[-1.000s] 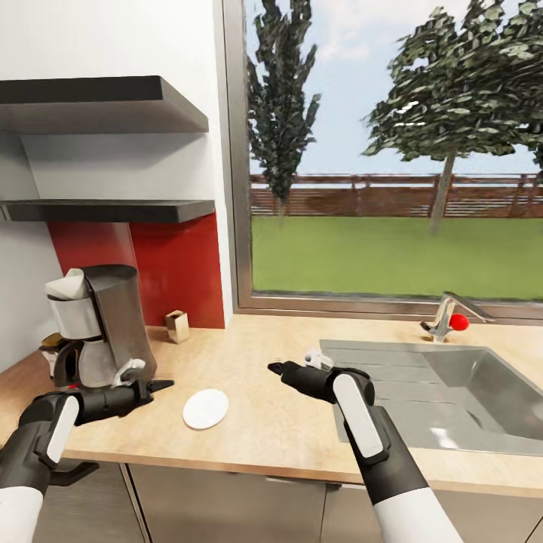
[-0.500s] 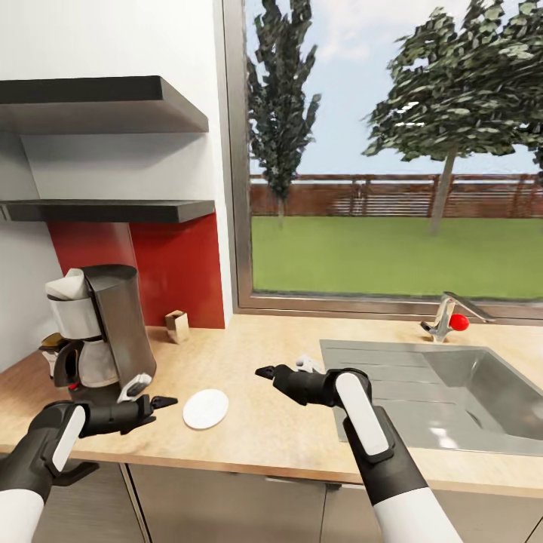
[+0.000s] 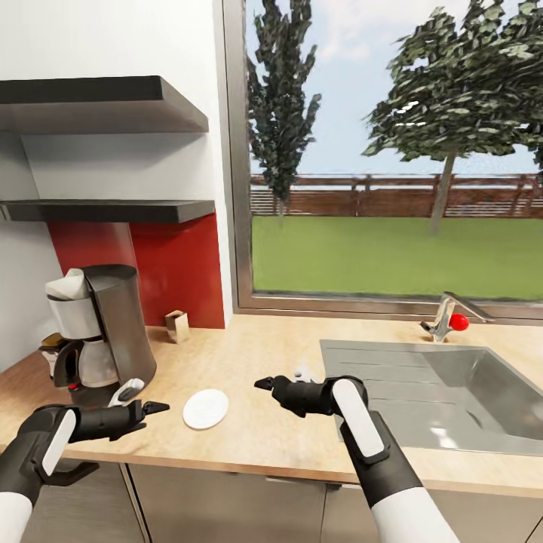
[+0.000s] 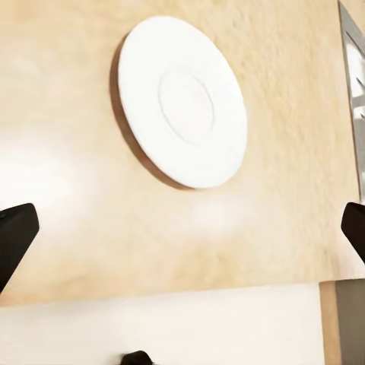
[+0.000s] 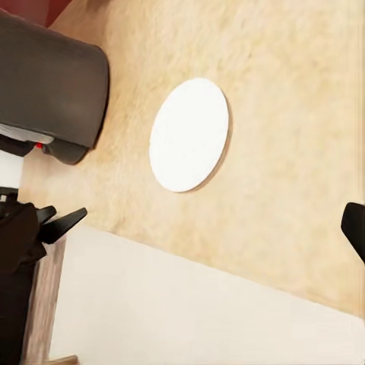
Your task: Set up a coffee station on the kitchen countertop: keep the coffee maker on the countertop, move the bottle of coffee from the kitchen shelf to the counter next to the coffee maker, place a paper coffee filter on top of the coffee maker, put the saucer next to the coffee maker with the coffee cup on the saucer, and place the electric kettle next to the coffee maker.
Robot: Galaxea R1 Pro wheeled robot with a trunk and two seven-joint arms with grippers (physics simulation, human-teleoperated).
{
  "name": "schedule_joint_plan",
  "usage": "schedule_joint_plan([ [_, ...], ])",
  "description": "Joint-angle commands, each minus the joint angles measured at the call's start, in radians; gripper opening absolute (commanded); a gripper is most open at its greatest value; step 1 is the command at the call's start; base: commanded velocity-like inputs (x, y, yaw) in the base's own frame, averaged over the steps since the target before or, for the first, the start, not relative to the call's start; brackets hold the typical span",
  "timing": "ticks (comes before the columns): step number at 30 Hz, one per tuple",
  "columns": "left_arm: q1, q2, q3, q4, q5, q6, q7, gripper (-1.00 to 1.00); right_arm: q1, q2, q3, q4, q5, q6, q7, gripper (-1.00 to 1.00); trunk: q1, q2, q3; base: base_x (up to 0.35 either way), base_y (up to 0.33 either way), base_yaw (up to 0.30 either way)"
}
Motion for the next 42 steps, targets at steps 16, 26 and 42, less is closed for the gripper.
schedule_joint_plan([
  [16,0.005,0.000,-0.026,0.002,-0.002,0.003,-0.004,1.00,0.000,0.000,0.000,0.024,-0.009,0.001,-0.010,1.00,0.000,-0.001,0.000,0.148,0.071,0.000],
  [26,0.005,-0.007,-0.032,0.002,-0.002,0.003,-0.004,1.00,0.000,0.000,0.000,0.031,-0.008,0.000,-0.008,1.00,0.000,-0.001,0.000,0.016,0.007,0.000],
  [42,0.007,-0.008,-0.114,0.003,0.000,0.003,-0.004,1.00,0.000,0.000,0.004,0.054,-0.007,0.000,-0.008,1.00,0.000,-0.001,0.000,0.000,0.000,0.000],
])
